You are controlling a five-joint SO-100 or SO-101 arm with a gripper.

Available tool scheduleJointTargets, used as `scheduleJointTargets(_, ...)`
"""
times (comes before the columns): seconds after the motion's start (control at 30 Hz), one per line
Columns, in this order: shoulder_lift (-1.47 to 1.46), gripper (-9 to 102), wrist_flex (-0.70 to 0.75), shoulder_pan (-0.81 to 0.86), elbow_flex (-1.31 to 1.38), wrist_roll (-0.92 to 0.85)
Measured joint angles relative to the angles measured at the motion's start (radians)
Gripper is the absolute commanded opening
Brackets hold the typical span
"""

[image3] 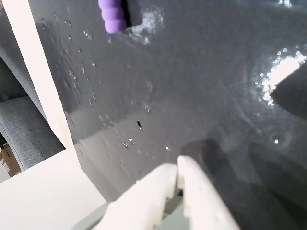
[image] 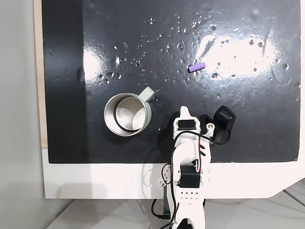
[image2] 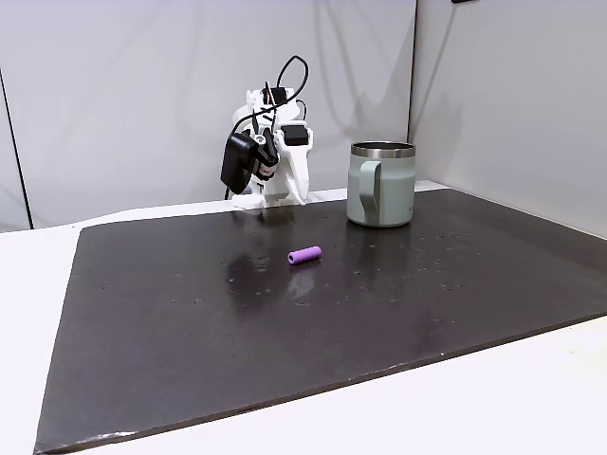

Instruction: Grasp a pengrip and put it in the cup.

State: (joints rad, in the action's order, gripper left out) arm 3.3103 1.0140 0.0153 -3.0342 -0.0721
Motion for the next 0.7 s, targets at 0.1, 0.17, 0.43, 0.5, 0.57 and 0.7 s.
scheduleJointTargets(0.1,0.0,0,0.0,-0.008,0.0,-0.005)
scheduleJointTargets(0.17,0.0,0,0.0,-0.015,0.0,-0.009)
scheduleJointTargets(0.43,0.0,0,0.0,-0.018,0.0,-0.015)
scheduleJointTargets(0.5,0.0,0,0.0,-0.018,0.0,-0.015)
scheduleJointTargets(0.57,0.0,0,-0.005,-0.018,-0.002,-0.017)
scheduleJointTargets(0.7,0.0,0,-0.029,-0.015,-0.008,-0.04)
